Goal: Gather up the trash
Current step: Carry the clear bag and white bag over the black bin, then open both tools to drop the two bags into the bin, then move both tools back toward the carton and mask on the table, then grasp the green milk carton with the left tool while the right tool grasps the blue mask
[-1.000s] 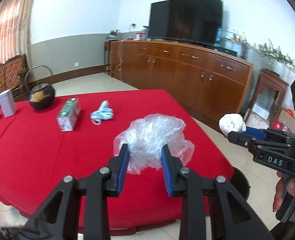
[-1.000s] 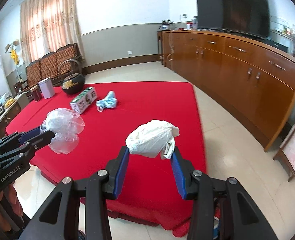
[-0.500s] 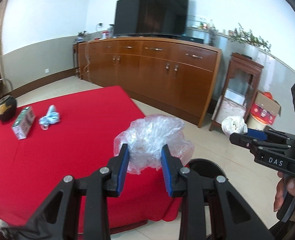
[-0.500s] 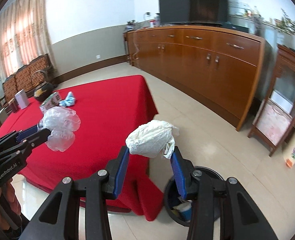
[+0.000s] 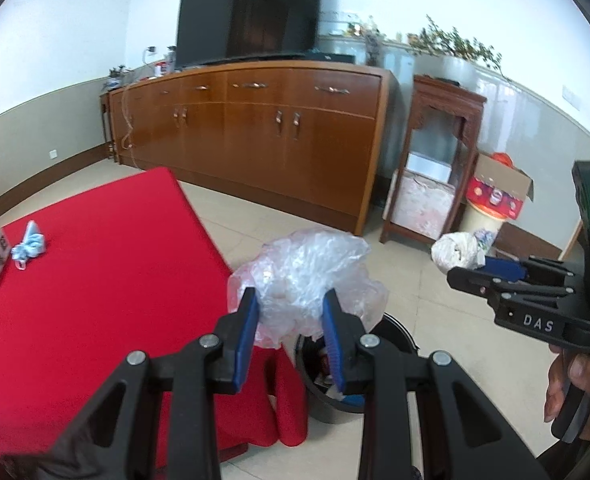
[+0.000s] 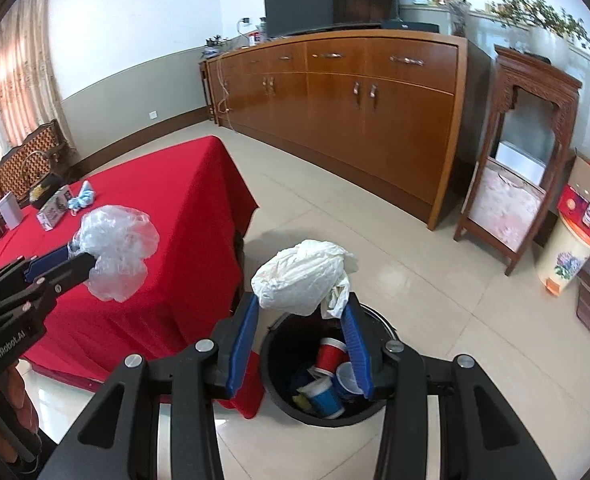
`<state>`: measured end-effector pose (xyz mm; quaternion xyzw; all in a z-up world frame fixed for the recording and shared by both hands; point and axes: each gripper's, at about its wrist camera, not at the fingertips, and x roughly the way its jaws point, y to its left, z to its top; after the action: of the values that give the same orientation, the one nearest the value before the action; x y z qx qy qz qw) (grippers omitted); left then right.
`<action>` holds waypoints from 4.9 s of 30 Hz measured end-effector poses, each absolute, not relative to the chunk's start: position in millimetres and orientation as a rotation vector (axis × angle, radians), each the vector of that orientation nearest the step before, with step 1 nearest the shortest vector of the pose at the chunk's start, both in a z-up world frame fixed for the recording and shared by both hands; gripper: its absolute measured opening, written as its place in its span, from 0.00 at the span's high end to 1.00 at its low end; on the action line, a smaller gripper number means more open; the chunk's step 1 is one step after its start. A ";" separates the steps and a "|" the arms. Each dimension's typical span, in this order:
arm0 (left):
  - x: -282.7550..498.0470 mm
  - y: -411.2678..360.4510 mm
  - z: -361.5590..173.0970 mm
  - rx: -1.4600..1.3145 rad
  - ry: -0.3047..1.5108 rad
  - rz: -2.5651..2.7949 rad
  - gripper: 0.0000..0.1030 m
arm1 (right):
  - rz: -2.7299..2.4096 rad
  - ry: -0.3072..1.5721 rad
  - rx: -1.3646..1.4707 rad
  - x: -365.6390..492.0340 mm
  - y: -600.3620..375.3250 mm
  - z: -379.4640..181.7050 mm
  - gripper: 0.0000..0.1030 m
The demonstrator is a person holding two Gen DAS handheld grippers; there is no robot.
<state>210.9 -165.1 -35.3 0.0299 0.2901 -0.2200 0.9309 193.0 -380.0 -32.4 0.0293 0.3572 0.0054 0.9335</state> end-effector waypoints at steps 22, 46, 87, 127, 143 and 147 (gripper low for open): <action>248.2 -253.9 -120.1 0.131 0.776 -0.515 0.68 | 0.047 0.946 0.035 233.1 -436.5 -155.8 0.56; 257.6 -276.0 -158.5 0.189 0.852 -0.467 0.06 | -0.070 1.146 -0.042 258.9 -477.2 -229.6 0.00; 199.3 -100.9 -37.4 0.054 0.564 -0.212 0.03 | 0.095 0.744 0.029 232.8 -307.1 -43.1 0.00; 298.7 188.8 -55.1 -0.109 0.606 0.182 0.15 | 0.521 0.783 -0.264 411.1 42.6 -51.2 0.00; 391.0 207.5 -78.8 -0.147 0.698 0.191 0.24 | 0.597 0.893 -0.321 532.7 117.5 -95.7 0.27; 398.9 206.0 -81.3 -0.159 0.720 0.182 0.33 | 0.619 0.904 -0.320 543.0 122.9 -100.6 0.48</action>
<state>398.9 206.0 -81.3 -0.0777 0.3513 0.0887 0.9288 543.0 122.9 -100.6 -0.1515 0.4280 0.2929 0.8415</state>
